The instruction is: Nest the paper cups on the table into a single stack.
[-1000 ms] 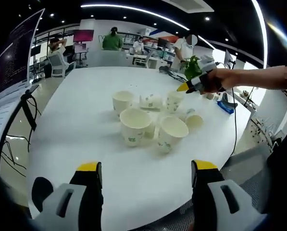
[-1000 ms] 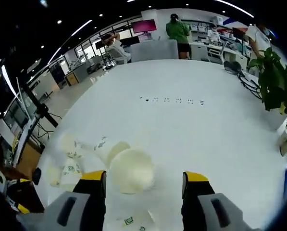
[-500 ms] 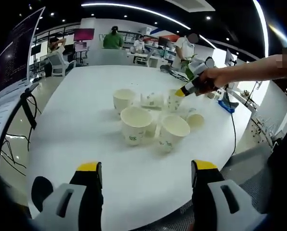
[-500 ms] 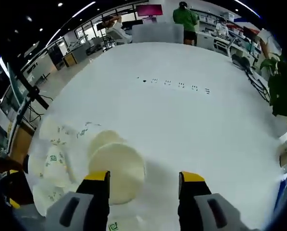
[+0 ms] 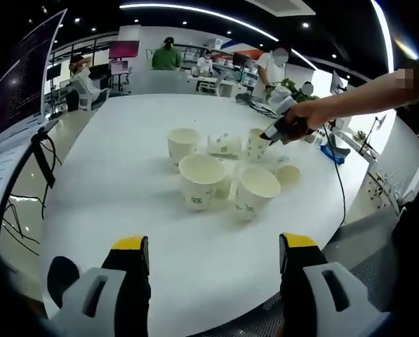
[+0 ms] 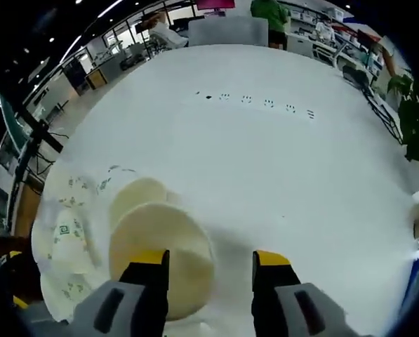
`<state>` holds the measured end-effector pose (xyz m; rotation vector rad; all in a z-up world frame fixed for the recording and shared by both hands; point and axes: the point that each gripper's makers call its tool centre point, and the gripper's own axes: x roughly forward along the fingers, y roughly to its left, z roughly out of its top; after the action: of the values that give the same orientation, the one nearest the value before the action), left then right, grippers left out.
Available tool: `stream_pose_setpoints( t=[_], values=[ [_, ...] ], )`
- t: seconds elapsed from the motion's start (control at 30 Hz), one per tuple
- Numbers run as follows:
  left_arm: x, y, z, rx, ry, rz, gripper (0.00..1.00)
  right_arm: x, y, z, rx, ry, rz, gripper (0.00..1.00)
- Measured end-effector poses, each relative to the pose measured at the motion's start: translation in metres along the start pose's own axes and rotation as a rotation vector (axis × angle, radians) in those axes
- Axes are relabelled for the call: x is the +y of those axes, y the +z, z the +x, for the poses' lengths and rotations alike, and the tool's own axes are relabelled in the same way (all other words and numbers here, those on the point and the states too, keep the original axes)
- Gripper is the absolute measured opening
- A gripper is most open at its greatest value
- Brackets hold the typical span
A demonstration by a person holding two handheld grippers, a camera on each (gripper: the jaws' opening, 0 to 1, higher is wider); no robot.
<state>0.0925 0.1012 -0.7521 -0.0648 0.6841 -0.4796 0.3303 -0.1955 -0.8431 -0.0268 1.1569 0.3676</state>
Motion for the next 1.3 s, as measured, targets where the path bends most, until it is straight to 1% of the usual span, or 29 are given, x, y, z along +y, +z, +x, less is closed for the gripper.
stream_pose_setpoints(
  t=[0.07, 0.1, 0.17, 0.2, 0.23, 0.3, 0.4, 0.47, 0.5, 0.7, 0.97, 1.13, 1.2, 1.3],
  values=[
    [0.001, 0.000, 0.000, 0.001, 0.002, 0.000, 0.75, 0.001, 0.003, -0.001, -0.015, 0.006, 0.031, 0.42],
    [0.002, 0.000, 0.000, 0.000, 0.002, 0.000, 0.75, 0.002, 0.003, -0.002, -0.018, 0.005, 0.034, 0.38],
    [0.002, 0.001, -0.001, 0.000, 0.003, 0.001, 0.75, 0.001, 0.005, -0.004, -0.030, -0.008, 0.033, 0.28],
    [0.002, 0.001, -0.001, 0.000, 0.003, 0.001, 0.75, 0.002, 0.003, -0.007, -0.034, -0.026, 0.024, 0.20],
    [0.002, 0.001, -0.001, -0.001, 0.003, 0.001, 0.75, 0.001, 0.003, -0.009, -0.036, -0.035, 0.020, 0.16],
    [0.002, 0.002, -0.001, -0.002, 0.003, 0.001, 0.75, 0.001, 0.002, -0.009, -0.034, -0.036, 0.020, 0.11],
    [0.002, 0.003, 0.001, -0.003, 0.001, 0.001, 0.75, 0.001, 0.000, -0.010, -0.029, -0.044, 0.022, 0.07],
    [0.002, 0.003, 0.000, -0.001, 0.000, 0.003, 0.75, 0.000, 0.001, -0.012, -0.034, -0.057, 0.017, 0.01],
    [0.001, 0.003, 0.001, -0.001, -0.001, 0.004, 0.75, 0.001, 0.003, -0.014, -0.044, -0.058, 0.020, 0.00],
    [-0.001, 0.001, -0.001, 0.013, -0.007, 0.020, 0.75, 0.001, 0.008, -0.016, -0.059, -0.056, 0.005, 0.00],
    [-0.002, 0.001, 0.000, 0.012, -0.013, 0.027, 0.75, 0.004, 0.009, -0.027, -0.070, -0.053, -0.040, 0.00],
    [-0.004, 0.000, 0.001, 0.014, -0.021, 0.032, 0.75, 0.002, 0.015, -0.032, -0.078, -0.042, -0.061, 0.00],
    [-0.005, 0.000, 0.000, 0.014, -0.023, 0.034, 0.75, 0.003, 0.016, -0.041, -0.079, -0.043, -0.083, 0.00],
    [-0.007, 0.000, 0.001, 0.012, -0.029, 0.035, 0.75, 0.006, 0.014, -0.048, -0.080, -0.039, -0.109, 0.00]
  ],
)
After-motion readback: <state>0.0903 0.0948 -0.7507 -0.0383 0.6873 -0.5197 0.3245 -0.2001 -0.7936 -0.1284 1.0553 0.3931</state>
